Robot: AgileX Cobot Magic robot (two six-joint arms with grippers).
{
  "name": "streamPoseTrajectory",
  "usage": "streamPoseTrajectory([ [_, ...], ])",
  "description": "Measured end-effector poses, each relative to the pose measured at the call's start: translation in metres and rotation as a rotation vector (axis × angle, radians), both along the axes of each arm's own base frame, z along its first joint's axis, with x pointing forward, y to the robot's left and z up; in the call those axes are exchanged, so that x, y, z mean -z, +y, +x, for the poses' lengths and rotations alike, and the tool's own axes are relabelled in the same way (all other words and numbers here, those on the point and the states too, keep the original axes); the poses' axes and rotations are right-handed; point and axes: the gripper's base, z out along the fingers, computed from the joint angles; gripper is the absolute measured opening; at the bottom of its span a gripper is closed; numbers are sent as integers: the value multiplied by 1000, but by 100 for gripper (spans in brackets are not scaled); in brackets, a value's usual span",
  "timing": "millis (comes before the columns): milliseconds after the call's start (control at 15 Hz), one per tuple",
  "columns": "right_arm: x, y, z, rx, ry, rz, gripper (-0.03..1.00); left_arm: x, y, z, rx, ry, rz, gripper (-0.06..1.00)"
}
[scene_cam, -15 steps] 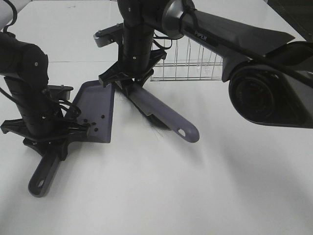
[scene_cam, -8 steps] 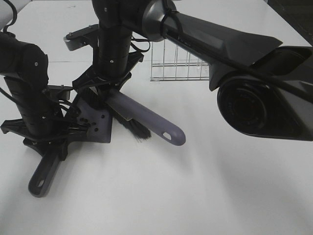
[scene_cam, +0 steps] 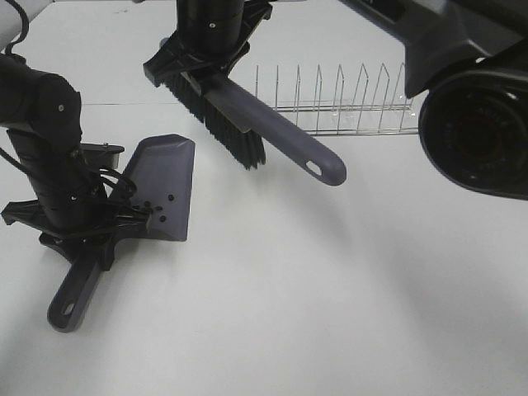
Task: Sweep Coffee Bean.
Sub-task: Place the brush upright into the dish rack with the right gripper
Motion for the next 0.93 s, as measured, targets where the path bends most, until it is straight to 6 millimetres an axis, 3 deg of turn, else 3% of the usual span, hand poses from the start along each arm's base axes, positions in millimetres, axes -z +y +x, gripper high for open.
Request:
streamPoseTrajectory([
  [467,-55,-84,29,169,-57,59,26,0,0,0,-2,1,-2,32],
  [800,-73,-180,25,344,10,17,26,0,0,0,-3,1,-3,32],
  [867,-74,-229,19,445,47,2,26,0,0,0,-3,1,-3,32],
  [933,-74,-229,19,445,47,2,26,0,0,0,-3,1,-3,32],
])
